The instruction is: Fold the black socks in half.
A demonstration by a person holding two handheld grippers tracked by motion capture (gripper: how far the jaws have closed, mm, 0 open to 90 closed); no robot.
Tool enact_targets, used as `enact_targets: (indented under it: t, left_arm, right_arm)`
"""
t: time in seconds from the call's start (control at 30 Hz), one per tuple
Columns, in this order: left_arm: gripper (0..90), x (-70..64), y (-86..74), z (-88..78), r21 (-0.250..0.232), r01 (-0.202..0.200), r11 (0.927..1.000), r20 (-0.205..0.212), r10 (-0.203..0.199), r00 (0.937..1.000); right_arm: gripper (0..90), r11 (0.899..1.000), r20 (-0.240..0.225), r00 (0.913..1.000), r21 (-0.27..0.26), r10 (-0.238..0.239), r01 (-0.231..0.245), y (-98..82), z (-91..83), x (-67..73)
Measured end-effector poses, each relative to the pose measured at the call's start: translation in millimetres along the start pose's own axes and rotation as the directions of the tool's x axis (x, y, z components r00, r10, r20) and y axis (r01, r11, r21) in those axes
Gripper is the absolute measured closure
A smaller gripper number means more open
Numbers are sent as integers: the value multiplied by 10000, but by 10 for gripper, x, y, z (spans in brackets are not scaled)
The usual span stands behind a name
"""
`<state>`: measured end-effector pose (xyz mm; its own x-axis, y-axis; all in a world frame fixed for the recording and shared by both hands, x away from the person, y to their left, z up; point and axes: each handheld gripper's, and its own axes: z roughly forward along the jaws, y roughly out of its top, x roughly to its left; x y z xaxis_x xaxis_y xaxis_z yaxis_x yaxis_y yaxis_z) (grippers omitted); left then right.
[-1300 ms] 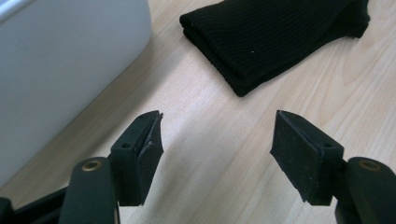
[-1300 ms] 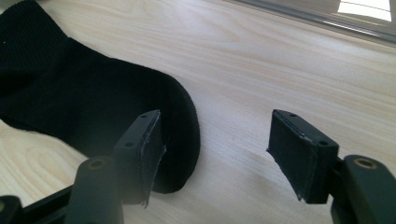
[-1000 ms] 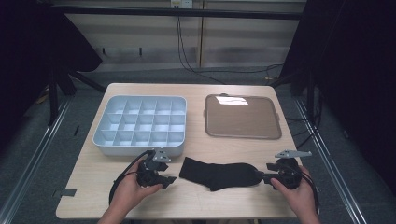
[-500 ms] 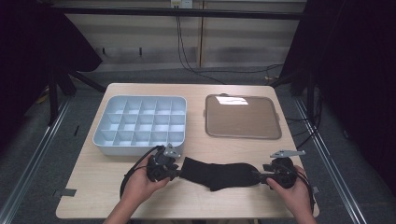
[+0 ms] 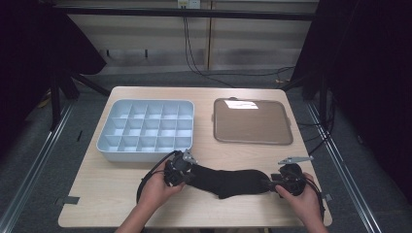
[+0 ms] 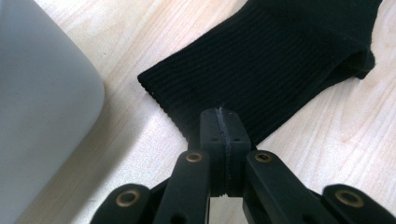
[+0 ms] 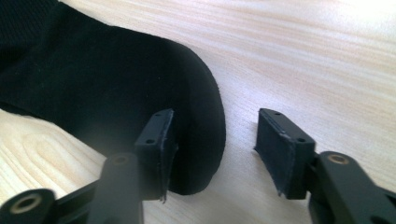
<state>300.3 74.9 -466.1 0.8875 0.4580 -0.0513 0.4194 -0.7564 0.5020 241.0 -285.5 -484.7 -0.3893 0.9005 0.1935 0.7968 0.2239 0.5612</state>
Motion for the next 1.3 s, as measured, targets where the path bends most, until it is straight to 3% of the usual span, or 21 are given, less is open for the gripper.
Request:
enact_targets:
  t: [0.2, 0.43, 0.67, 1.1, 1.17, 1.3]
  left_arm:
    - [898, -29, 3, 17, 103, -229, 9997, -126, 230, 9997]
    - [900, -50, 8, 40, 62, 0, 10000, -115, 1, 9999]
    - [900, -57, 29, 37, 328, -267, 9991, -167, 272, 9995]
    - [900, -63, 29, 34, 366, -317, 9988, -186, 324, 9993]
    - [900, -78, 21, 43, 155, -73, 9999, -211, 76, 9997]
    - [900, -92, 26, 37, 233, -230, 9995, -231, 235, 9995]
  right_arm:
    - [537, 9980, -141, 9979, 130, 627, -626, 5, 0, -59]
    - [660, 9980, -212, 9981, 274, 577, -571, 24, 18, -24]
    - [780, 9978, -360, 9976, 321, 587, -576, 36, 33, -12]
    - [820, 9956, -369, 9957, 422, 853, -837, 170, -100, 17]
    - [818, 9959, -336, 9962, 437, 804, -789, 205, -142, 43]
    - [812, 9950, -319, 9956, 493, 881, -865, 291, -223, 86]
